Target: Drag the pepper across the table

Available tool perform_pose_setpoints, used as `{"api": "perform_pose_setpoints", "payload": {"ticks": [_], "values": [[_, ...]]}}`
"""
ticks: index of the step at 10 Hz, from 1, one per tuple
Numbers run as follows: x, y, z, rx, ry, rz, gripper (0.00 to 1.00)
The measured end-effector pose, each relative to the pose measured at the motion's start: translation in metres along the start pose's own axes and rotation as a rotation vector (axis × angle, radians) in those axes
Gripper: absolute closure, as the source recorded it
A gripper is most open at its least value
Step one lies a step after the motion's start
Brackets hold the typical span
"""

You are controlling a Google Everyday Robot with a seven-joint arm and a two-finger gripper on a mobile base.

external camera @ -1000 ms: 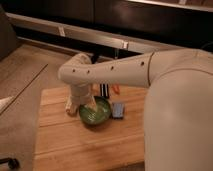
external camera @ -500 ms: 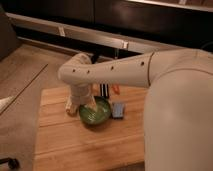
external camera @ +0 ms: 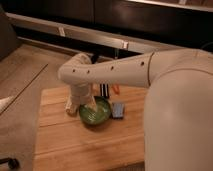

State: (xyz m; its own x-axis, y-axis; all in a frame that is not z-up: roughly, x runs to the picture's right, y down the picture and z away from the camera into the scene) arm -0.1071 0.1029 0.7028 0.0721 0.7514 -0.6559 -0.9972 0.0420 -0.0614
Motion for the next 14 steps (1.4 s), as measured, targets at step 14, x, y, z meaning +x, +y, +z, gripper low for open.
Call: {"api": "perform_pose_setpoints", "payload": {"ticks": [14], "values": [[-0.085,-0.123,-0.058,0.148,-0.303,-0.023,0.35]]}}
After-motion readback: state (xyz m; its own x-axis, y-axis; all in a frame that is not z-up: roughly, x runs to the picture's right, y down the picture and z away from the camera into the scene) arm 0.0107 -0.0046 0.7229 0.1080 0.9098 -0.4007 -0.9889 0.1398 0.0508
